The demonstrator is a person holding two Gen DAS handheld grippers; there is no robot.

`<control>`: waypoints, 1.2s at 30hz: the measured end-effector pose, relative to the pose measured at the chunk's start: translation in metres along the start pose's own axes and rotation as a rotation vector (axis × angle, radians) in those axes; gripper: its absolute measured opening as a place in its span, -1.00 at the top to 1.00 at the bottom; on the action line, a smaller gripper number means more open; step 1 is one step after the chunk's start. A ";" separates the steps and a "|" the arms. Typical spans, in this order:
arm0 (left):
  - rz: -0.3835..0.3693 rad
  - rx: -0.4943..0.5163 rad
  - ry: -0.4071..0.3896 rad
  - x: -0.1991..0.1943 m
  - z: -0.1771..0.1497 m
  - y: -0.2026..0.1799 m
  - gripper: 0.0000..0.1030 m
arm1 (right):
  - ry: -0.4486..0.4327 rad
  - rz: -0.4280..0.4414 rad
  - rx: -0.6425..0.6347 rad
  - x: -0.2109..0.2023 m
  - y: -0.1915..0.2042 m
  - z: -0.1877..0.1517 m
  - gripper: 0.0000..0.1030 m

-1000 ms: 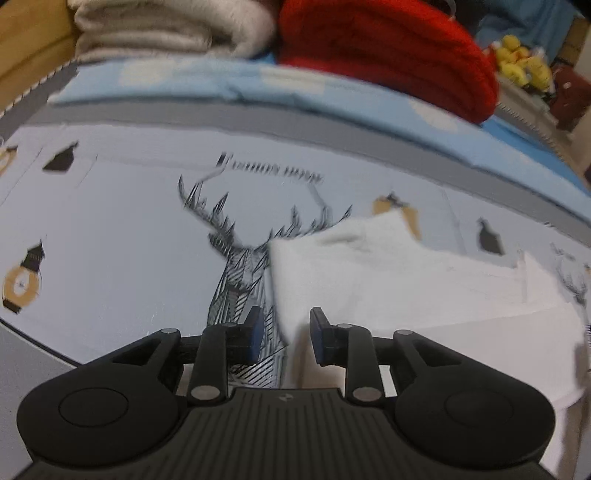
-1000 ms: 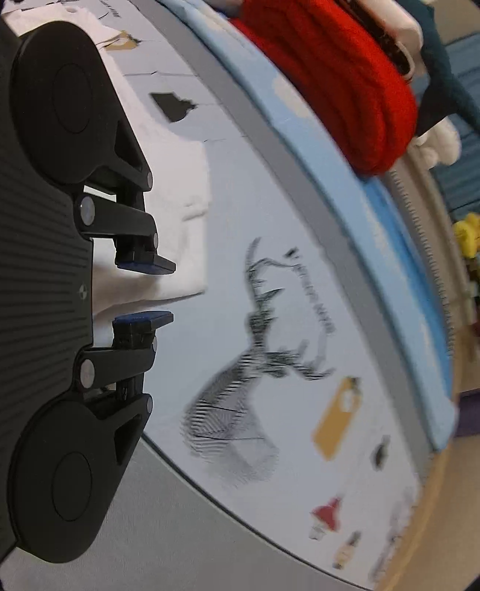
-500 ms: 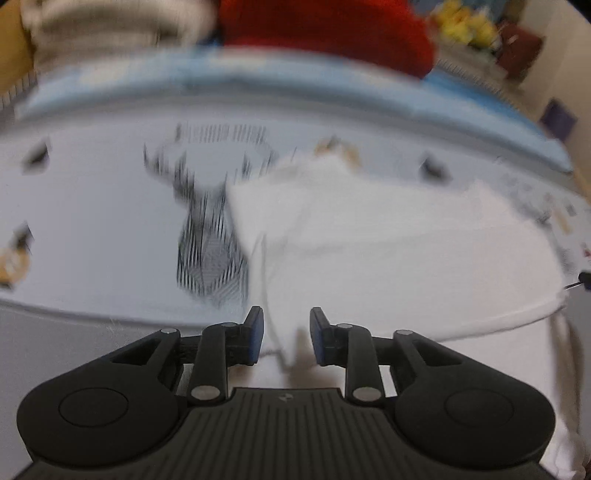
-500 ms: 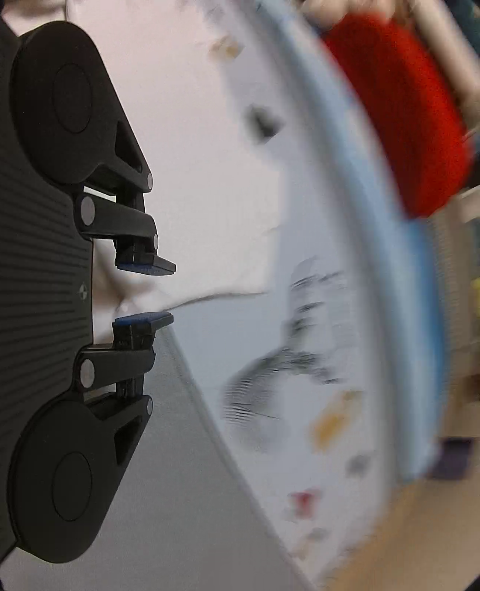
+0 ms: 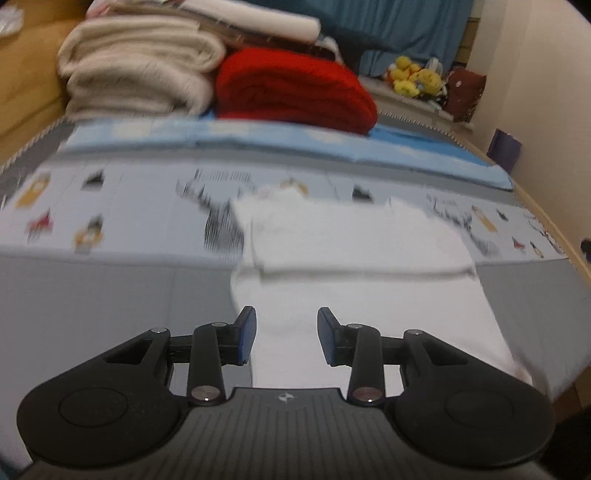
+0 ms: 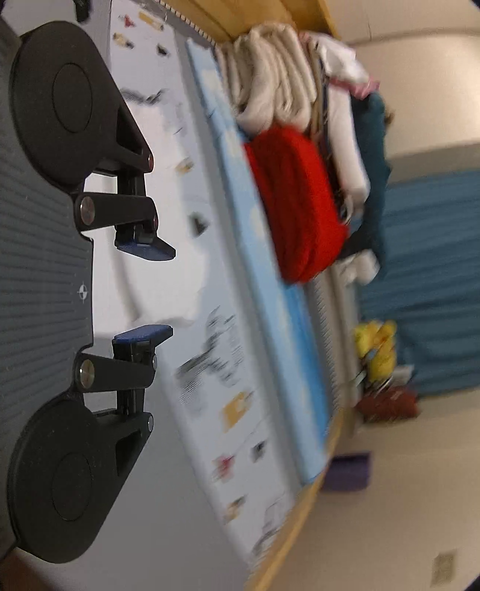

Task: Fold small clothes
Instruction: 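Move both tools to the shirt hem, then grasp the shirt hem with the left tool while the right tool grasps it too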

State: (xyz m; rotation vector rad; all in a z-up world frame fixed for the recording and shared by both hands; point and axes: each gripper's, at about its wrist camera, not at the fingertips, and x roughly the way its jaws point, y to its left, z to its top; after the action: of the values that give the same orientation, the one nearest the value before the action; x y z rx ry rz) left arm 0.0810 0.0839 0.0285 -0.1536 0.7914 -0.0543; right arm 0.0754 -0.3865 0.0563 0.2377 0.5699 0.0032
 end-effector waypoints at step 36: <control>0.054 -0.050 0.452 0.052 -0.094 0.029 0.93 | 0.573 -0.133 0.040 0.066 -0.046 -0.132 0.88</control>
State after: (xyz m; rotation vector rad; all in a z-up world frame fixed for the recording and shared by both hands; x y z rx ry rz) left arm 0.0502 0.0956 -0.0782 -0.1695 1.2486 -0.0175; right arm 0.0573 -0.3979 -0.0970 0.2373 1.1562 -0.0708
